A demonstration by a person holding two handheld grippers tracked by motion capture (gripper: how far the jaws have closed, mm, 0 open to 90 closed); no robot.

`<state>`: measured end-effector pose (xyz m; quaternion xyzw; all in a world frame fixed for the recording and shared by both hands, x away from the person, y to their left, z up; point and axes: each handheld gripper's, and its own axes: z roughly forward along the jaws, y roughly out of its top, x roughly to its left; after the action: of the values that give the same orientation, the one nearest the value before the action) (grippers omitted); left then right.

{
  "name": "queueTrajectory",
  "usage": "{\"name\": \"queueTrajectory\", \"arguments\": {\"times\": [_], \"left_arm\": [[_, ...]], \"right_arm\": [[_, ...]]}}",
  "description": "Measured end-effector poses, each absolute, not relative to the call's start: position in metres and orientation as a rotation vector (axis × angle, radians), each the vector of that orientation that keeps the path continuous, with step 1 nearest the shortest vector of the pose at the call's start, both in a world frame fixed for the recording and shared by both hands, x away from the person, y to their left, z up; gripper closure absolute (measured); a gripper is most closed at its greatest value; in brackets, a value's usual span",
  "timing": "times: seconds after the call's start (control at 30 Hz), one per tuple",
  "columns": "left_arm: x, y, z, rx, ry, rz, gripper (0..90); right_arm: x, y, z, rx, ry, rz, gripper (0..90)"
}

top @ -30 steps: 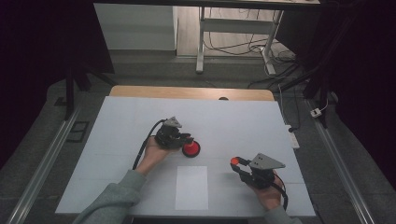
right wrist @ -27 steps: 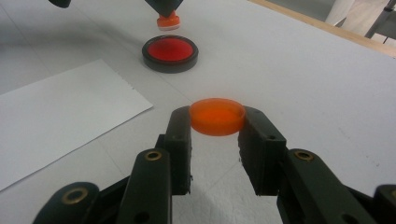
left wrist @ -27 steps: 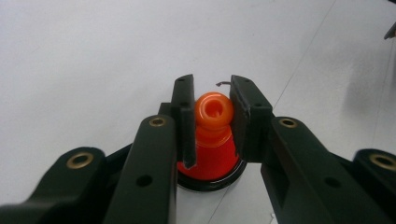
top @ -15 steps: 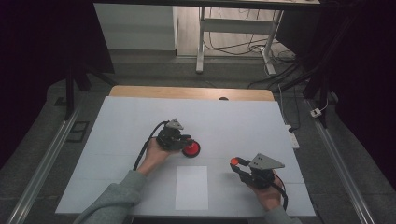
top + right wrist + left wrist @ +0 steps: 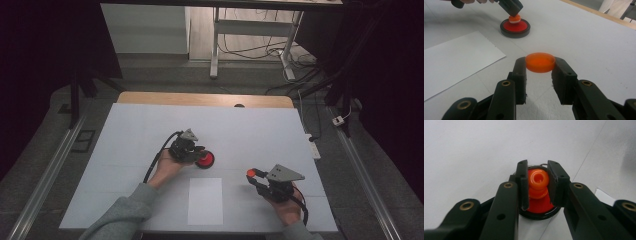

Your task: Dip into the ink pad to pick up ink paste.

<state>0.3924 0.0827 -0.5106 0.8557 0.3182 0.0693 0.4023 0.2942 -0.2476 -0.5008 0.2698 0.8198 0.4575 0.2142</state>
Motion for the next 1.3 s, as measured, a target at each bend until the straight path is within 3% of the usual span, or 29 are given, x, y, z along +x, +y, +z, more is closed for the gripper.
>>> {"name": "queueTrajectory", "arguments": {"times": [0.47,1.3], "left_arm": [[0.3862,0.0745,-0.5140,2.223,0.758,0.253,72.1],[0.3845,0.0743,-0.5172,2.210,0.770,0.266,72.5]], "right_arm": [[0.2940,-0.2475,-0.5005,0.751,2.275,1.272,64.5],[0.2930,-0.2462,-0.5005,0.750,2.276,1.283,64.5]]}}
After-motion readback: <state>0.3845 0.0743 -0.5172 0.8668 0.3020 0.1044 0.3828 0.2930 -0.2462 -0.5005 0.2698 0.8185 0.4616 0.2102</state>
